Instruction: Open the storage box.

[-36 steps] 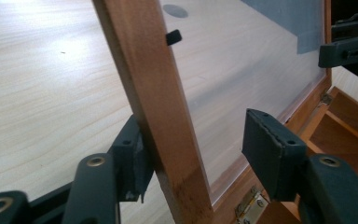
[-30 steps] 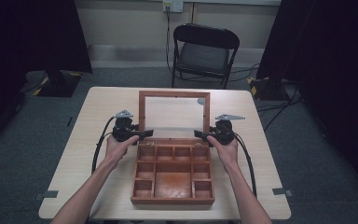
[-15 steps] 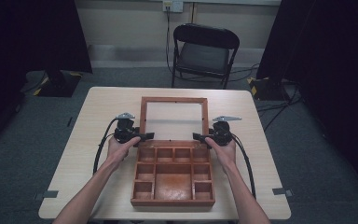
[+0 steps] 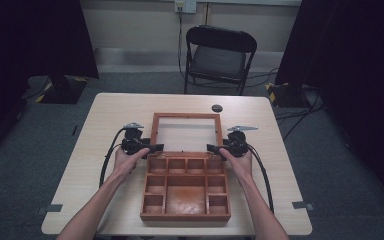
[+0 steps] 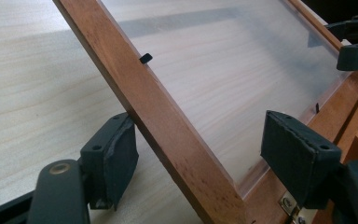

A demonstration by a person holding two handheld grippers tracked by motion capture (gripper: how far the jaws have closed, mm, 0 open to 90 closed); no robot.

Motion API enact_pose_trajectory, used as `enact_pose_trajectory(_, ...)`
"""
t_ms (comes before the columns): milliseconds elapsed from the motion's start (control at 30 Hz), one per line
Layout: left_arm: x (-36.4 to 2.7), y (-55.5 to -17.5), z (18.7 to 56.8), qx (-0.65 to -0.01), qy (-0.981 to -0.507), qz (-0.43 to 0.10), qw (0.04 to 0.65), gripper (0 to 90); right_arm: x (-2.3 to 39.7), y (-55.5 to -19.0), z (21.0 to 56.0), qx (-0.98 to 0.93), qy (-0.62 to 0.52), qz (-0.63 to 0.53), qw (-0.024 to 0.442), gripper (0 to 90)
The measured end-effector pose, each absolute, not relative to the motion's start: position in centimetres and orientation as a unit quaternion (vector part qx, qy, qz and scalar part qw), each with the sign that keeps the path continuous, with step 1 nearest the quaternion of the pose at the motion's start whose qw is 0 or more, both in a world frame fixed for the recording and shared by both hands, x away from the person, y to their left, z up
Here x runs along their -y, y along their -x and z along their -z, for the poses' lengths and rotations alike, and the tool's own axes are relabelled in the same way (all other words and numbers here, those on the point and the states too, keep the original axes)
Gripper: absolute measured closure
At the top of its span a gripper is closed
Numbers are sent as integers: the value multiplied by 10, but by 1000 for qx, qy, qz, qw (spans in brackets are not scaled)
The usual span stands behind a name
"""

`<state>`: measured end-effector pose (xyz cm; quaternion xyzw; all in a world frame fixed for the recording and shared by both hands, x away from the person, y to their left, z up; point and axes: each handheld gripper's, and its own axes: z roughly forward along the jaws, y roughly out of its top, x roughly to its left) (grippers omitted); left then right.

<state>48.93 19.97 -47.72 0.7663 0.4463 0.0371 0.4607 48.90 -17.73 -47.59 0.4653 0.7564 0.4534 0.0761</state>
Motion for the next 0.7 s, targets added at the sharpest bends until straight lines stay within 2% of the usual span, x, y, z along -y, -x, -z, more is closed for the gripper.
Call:
enact_pose_trajectory(400,-202,-491,482,-456,-760,-22,463,249,178,-489,479,-752,-477,-450,66,176)
enact_pose_trajectory(433,-204,-492,484,-464,-755,-5,463,248,178,-488,477,-752,-479,-444,81,232)
enact_pose_trajectory(500,-206,-494,489,-472,-747,11,469,239,180,-488,475,-752,-478,-444,92,230)
enact_pose_trajectory(567,-207,-492,488,-470,-748,-19,468,245,182,-487,473,-749,-481,-448,86,229)
enact_pose_trajectory(600,-207,-492,486,-469,-750,-24,466,275,183,-487,472,-749,-480,-448,89,228)
enact_pose_trajectory(700,-207,-492,480,-464,-754,-30,464,262,185,-486,471,-750,-477,-450,89,225)
